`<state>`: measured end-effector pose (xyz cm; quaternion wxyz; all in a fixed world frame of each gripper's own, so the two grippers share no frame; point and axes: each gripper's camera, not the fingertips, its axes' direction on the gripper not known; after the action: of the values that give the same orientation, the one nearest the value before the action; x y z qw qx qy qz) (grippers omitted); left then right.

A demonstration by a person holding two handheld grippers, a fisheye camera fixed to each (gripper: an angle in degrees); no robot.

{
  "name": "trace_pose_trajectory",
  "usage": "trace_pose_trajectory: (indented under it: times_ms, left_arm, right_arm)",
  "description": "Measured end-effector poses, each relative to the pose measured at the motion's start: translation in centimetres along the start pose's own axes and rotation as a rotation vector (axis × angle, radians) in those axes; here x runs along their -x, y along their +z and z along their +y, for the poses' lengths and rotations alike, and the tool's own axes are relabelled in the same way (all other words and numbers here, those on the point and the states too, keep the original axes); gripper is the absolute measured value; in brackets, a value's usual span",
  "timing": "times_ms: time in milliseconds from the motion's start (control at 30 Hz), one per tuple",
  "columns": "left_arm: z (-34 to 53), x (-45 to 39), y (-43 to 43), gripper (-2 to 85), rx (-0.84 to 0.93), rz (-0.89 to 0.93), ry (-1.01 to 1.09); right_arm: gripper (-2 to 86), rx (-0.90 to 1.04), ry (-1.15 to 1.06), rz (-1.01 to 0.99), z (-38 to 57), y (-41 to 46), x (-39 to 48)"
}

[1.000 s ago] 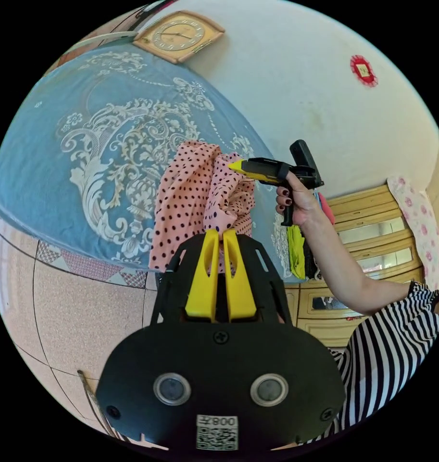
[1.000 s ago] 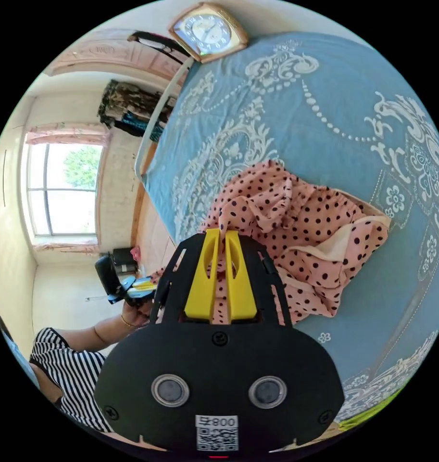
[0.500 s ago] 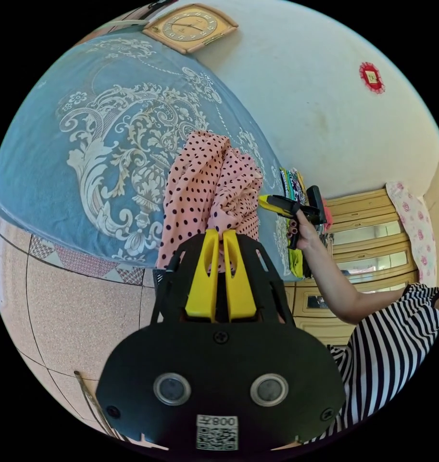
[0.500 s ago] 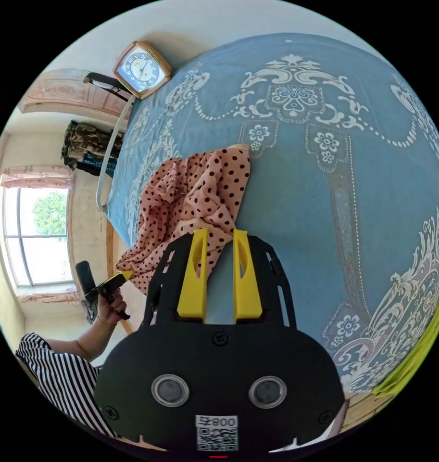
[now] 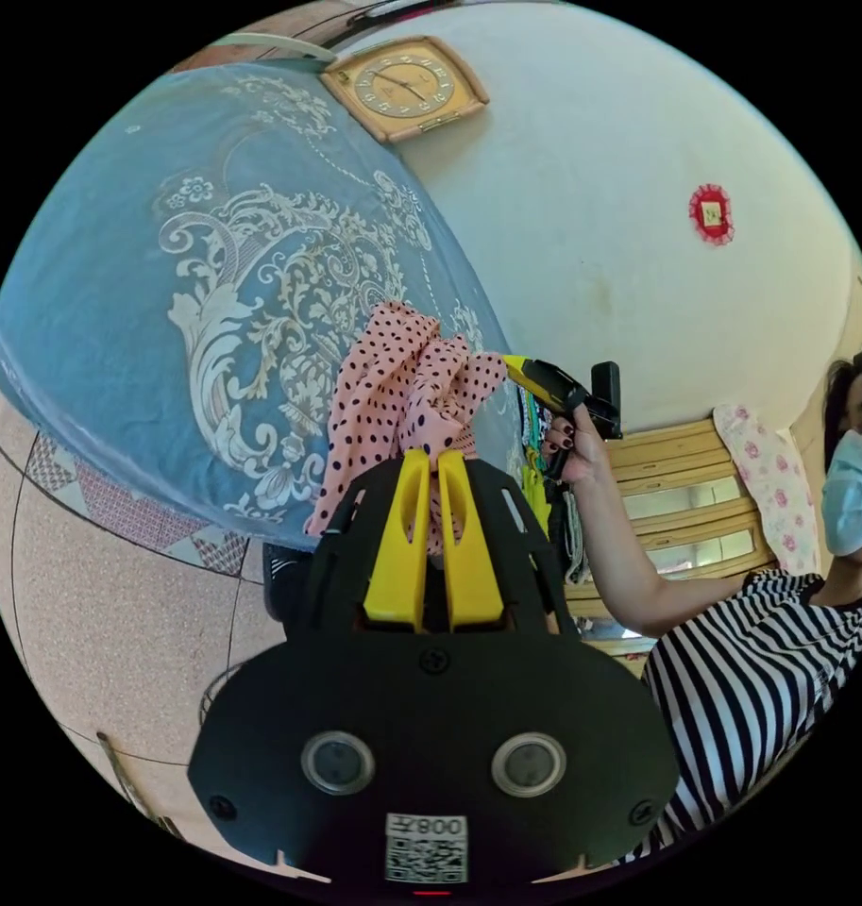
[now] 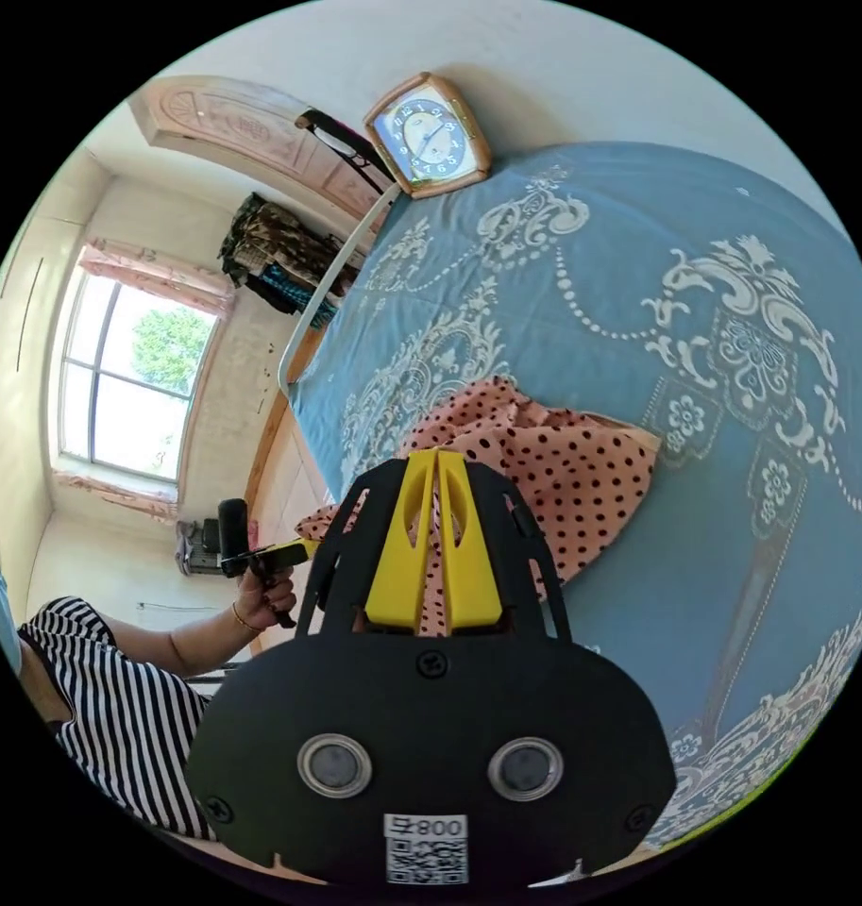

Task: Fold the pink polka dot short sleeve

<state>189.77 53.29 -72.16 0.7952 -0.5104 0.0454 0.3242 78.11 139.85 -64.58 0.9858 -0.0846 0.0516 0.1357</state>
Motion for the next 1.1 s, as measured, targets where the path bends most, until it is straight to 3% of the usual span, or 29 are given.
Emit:
trace_pose_trajectory:
  times_ms: [233, 533, 667, 933, 1100]
  left_arm:
    - [0.2, 3.3, -3.6, 1.6, 0.005, 0.018, -0.141]
    - [0.0, 5.6, -6.5, 1.9, 0.003, 0.126, -0.230]
    - [0.0, 6.2, -7.9, 2.1, -0.013, 0.174, -0.247]
    - [0.0, 6.7, -10.2, 2.5, -0.038, 0.252, -0.249]
    - [0.7, 7.5, -11.4, 2.4, -0.058, 0.297, -0.272]
  right_arm:
    - [0.3, 0.106, 0.012, -0.010, -4.3, 6.1, -2.5]
    - [2.1, 0.081, 0.024, -0.073, -7.4, 7.9, -5.1]
    - [5.1, 0.167, 0.059, 0.026, -7.0, 8.6, -8.1]
    - [6.8, -0.014, 0.052, 0.034, 2.2, -0.1, -12.8]
    - [7.6, 0.094, 0.244, -0.071, 15.7, 0.8, -17.5]
